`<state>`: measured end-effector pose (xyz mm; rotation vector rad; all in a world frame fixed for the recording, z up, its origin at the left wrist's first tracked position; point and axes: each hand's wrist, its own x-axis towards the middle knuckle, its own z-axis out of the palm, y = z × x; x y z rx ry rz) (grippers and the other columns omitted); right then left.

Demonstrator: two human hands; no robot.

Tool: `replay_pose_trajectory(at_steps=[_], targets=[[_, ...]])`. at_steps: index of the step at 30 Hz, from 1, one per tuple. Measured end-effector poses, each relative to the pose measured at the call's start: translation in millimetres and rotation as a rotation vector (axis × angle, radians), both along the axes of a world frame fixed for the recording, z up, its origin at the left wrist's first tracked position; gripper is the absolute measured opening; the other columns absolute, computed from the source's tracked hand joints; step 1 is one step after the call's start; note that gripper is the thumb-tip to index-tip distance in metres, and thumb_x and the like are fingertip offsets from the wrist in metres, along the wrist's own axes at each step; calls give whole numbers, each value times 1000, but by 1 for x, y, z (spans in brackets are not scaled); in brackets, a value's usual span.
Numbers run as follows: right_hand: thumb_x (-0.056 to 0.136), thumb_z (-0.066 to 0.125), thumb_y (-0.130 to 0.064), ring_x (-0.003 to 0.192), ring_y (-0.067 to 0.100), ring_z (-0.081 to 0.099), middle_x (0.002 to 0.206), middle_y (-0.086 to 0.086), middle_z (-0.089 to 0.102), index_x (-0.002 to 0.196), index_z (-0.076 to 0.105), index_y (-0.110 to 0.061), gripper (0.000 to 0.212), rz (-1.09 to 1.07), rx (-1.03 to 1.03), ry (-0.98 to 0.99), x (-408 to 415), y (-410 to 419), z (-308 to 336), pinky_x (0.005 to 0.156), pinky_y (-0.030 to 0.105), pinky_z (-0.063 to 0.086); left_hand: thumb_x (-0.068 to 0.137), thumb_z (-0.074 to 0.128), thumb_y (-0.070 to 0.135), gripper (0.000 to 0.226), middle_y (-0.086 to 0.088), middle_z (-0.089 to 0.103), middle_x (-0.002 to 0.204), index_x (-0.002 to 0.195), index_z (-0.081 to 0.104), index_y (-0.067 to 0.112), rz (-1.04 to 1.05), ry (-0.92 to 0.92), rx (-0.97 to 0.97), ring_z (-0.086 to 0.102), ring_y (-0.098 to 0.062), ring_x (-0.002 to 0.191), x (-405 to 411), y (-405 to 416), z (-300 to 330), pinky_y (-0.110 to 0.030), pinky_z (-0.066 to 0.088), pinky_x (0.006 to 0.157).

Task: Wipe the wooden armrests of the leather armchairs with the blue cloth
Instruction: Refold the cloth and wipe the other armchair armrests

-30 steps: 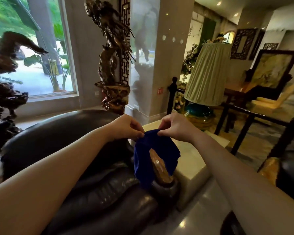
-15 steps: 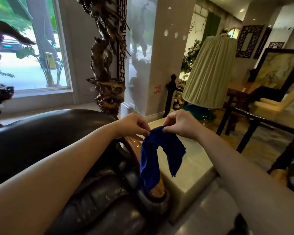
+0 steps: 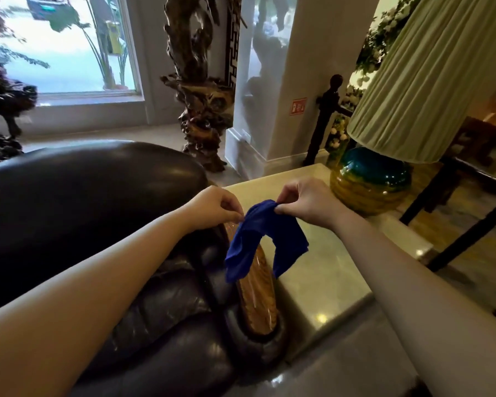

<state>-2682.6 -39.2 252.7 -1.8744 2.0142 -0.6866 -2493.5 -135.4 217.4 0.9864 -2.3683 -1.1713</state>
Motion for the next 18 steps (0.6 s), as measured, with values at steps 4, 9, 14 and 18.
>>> replay_pose_trajectory(at_steps=[4, 9, 14, 18], targets=[[76, 71, -16, 73, 12, 62, 74, -1, 66, 82, 69, -13, 7, 81, 50, -52, -47, -29, -49, 66, 26, 53, 75, 70, 8, 15, -2, 70, 88, 90, 71, 8, 94, 1, 37, 63, -7, 77, -53, -6, -60, -17, 49, 75], [75, 72, -12, 73, 15, 62, 77, 4, 68, 84, 71, -8, 10, 125, 93, -146, -92, -46, -107, 68, 27, 50, 75, 69, 5, 12, -2, 68, 79, 76, 69, 17, 253, 18, 90, 61, -6, 70, -102, -6, -125, -22, 49, 73], [73, 74, -13, 65, 5, 57, 68, -6, 63, 76, 70, -13, 5, 153, 150, -213, -126, -60, -168, 57, 11, 42, 77, 69, 12, 15, 4, 68, 80, 71, 67, 26, 321, -61, 151, 65, -11, 80, -123, -10, -174, -24, 51, 74], [73, 74, -15, 67, 1, 59, 68, -14, 62, 73, 67, -20, 8, 193, 189, -239, -131, -63, -221, 57, 11, 44, 78, 68, 12, 17, 6, 69, 78, 72, 66, 28, 348, -82, 228, 65, -6, 77, -117, -4, -216, -20, 51, 71]])
